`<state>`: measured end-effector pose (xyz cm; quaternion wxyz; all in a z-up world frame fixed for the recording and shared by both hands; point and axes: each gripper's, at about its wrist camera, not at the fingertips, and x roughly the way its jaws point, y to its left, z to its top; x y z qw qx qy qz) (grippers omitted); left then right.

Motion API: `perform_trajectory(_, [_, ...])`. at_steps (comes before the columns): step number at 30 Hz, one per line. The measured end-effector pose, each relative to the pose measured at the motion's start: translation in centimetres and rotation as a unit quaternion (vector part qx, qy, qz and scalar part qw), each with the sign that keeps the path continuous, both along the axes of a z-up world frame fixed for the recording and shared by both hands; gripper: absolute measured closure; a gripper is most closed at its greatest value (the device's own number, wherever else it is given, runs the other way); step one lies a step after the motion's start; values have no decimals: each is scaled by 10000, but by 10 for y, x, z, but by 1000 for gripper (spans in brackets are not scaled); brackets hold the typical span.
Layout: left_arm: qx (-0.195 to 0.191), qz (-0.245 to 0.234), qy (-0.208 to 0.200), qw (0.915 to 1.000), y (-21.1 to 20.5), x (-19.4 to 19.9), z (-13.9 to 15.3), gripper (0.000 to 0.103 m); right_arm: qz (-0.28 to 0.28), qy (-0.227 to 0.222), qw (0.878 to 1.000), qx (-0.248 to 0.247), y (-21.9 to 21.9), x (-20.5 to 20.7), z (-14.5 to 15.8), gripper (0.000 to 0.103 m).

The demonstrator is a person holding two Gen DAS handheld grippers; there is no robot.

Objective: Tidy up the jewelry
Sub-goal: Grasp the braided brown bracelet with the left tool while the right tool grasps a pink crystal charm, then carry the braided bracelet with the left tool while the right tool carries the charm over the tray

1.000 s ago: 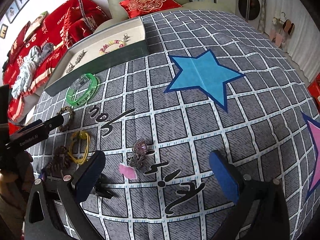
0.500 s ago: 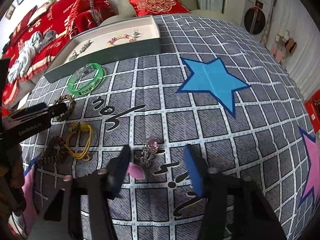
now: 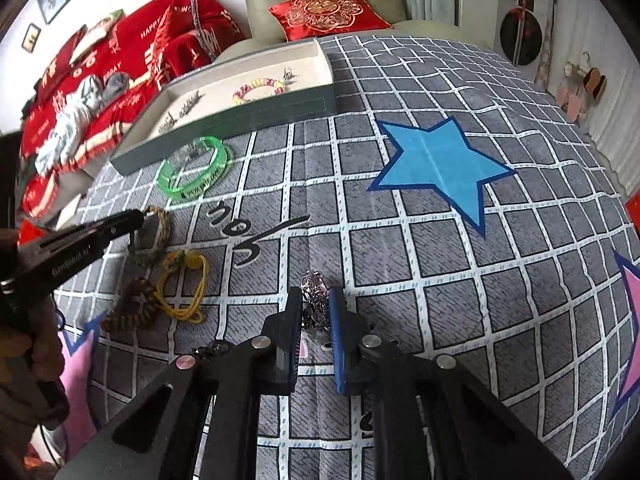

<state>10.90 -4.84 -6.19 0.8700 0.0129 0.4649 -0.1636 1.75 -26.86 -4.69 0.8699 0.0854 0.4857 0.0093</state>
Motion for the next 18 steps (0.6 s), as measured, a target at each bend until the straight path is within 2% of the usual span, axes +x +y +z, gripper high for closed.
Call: perform_trajectory(18, [-434,117,-164,9989,21,4,31,80,32,-312,9987,412,-7,19,35,89])
